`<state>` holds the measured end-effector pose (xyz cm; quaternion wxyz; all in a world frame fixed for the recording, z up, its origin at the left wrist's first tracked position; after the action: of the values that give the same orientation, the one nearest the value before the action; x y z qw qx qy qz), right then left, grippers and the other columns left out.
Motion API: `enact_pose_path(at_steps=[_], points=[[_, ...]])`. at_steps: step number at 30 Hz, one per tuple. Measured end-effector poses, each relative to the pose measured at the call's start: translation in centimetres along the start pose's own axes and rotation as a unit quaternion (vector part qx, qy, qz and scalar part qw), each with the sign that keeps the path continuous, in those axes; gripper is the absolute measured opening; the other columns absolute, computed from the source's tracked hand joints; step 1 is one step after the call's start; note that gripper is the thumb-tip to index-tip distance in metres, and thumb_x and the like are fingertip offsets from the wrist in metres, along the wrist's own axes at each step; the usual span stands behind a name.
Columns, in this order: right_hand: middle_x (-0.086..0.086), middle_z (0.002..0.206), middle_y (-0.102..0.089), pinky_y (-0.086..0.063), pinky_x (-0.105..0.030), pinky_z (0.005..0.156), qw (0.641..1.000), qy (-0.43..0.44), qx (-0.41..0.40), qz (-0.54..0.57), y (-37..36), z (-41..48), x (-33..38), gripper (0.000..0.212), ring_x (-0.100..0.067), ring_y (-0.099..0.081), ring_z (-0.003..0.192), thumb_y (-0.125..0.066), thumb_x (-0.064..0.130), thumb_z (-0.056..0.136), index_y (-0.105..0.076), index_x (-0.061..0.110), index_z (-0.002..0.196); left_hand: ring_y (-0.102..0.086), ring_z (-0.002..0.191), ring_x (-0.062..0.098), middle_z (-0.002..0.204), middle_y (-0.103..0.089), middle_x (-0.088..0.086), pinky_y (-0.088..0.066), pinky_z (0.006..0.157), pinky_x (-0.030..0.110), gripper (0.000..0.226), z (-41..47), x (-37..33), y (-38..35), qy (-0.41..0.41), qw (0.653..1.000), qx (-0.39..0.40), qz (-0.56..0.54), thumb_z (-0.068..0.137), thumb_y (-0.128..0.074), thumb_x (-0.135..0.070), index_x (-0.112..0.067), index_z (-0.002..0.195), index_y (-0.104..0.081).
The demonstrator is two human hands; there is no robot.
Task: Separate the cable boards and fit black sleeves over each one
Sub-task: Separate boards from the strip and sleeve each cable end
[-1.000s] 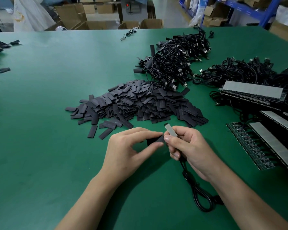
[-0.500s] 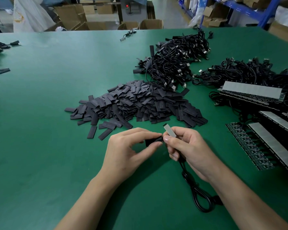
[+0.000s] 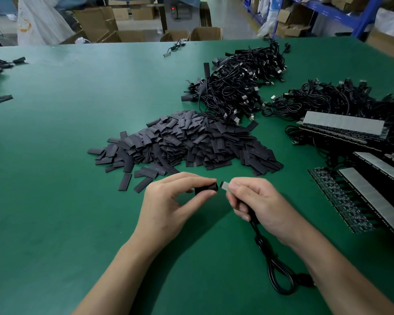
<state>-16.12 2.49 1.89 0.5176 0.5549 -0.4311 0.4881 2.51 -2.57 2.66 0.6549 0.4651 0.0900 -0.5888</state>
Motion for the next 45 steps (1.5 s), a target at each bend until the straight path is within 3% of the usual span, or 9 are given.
enact_pose_path(at_steps=[5, 12, 21, 30, 35, 38, 40, 42, 45], points=[[-0.002, 0.056, -0.042, -0.035, -0.032, 0.057, 0.999, 0.010, 0.007, -0.031, 0.0, 0.0, -0.1, 0.042, -0.019, -0.041, 0.053, -0.050, 0.051, 0.093, -0.056, 0.017, 0.068, -0.072, 0.092, 0.004, 0.102, -0.076, -0.012, -0.056, 0.084, 0.023, 0.017, 0.0, 0.3, -0.1, -0.001, 1.000, 0.011, 0.004, 0.087, -0.081, -0.021, -0.016, 0.103, -0.081], [-0.004, 0.056, -0.040, -0.035, -0.052, 0.053, 0.995, 0.014, 0.011, -0.098, -0.1, -0.4, -0.1, 0.041, -0.033, -0.038, 0.052, -0.047, 0.055, 0.095, -0.058, 0.024, 0.070, -0.071, 0.093, 0.000, 0.102, -0.074, -0.017, -0.058, 0.083, 0.027, 0.020, -0.1, 0.4, -0.1, -0.002, 0.999, 0.027, 0.032, 0.089, -0.077, -0.033, -0.022, 0.105, -0.081], [0.005, 0.055, -0.041, -0.036, -0.047, 0.053, 0.986, 0.010, 0.024, -0.164, -0.2, -0.5, -0.1, 0.039, -0.019, -0.038, 0.053, -0.043, 0.053, 0.094, -0.059, 0.026, 0.071, -0.069, 0.090, 0.006, 0.102, -0.074, -0.013, -0.057, 0.076, 0.029, 0.017, 0.1, 0.0, 0.3, -0.088, 0.985, 0.050, 0.139, 0.095, -0.073, -0.032, -0.022, 0.106, -0.080], [0.006, 0.056, -0.038, -0.027, -0.029, 0.050, 0.981, 0.011, 0.037, -0.192, -0.4, -0.6, 0.0, 0.036, -0.011, -0.033, 0.050, -0.047, 0.037, 0.100, -0.059, 0.023, 0.070, -0.068, 0.085, 0.013, 0.099, -0.074, -0.009, -0.056, 0.073, 0.031, 0.015, 0.1, -0.7, 0.5, -0.126, 0.974, 0.082, 0.169, 0.095, -0.073, -0.029, -0.019, 0.105, -0.080], [0.006, 0.057, -0.041, -0.031, -0.040, 0.051, 0.983, 0.011, 0.035, -0.180, -0.5, -0.5, -0.2, 0.034, -0.014, -0.037, 0.052, -0.047, 0.038, 0.100, -0.063, 0.027, 0.072, -0.066, 0.082, 0.015, 0.098, -0.073, -0.007, -0.056, 0.070, 0.031, 0.014, 0.1, -1.4, 0.1, -0.149, 0.969, 0.087, 0.178, 0.096, -0.073, -0.027, -0.019, 0.105, -0.079], [0.006, 0.060, -0.053, -0.043, -0.041, 0.055, 0.987, 0.011, 0.031, -0.155, -0.3, -0.5, -0.3, 0.027, -0.012, -0.048, 0.055, -0.047, 0.046, 0.098, -0.062, 0.030, 0.082, -0.066, 0.084, 0.014, 0.098, -0.072, -0.007, -0.056, 0.071, 0.031, 0.014, 0.2, -1.3, 0.2, -0.140, 0.970, 0.087, 0.181, 0.097, -0.073, -0.027, -0.019, 0.107, -0.079], [0.002, 0.069, -0.063, -0.051, -0.032, 0.061, 0.995, 0.000, 0.028, -0.096, 0.0, -0.4, -0.5, 0.014, -0.013, -0.060, 0.062, -0.052, 0.044, 0.094, -0.060, 0.035, 0.101, -0.066, 0.085, 0.013, 0.099, -0.072, -0.008, -0.056, 0.072, 0.030, 0.015, 0.1, -1.0, 0.3, -0.129, 0.971, 0.087, 0.181, 0.097, -0.073, -0.027, -0.018, 0.107, -0.078], [-0.002, 0.075, -0.067, -0.052, -0.031, 0.068, 0.999, -0.019, 0.024, -0.036, 0.6, -0.3, -0.9, 0.024, -0.017, -0.065, 0.069, -0.059, 0.032, 0.093, -0.056, 0.031, 0.117, -0.065, 0.086, 0.012, 0.099, -0.072, -0.008, -0.056, 0.074, 0.030, 0.014, 0.1, -0.8, 0.4, -0.122, 0.973, 0.085, 0.176, 0.097, -0.073, -0.028, -0.018, 0.106, -0.078], [-0.004, 0.077, -0.070, -0.053, -0.030, 0.068, 0.999, -0.031, 0.026, 0.014, 1.2, -0.2, -1.1, 0.031, -0.021, -0.068, 0.072, -0.063, 0.019, 0.091, -0.055, 0.019, 0.121, -0.065, 0.086, 0.011, 0.098, -0.071, -0.009, -0.055, 0.074, 0.029, 0.015, 0.0, -0.8, 0.3, -0.117, 0.975, 0.091, 0.167, 0.097, -0.072, -0.028, -0.018, 0.106, -0.078]])
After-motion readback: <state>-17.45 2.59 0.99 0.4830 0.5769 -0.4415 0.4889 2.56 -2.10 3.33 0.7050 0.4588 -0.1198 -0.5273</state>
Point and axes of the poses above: each hand's wrist, its own z-axis towards the middle knuckle, its own y-axis out of the back of the hand, x = y × z, the point moved 3 cm from there along z, towards the middle knuckle
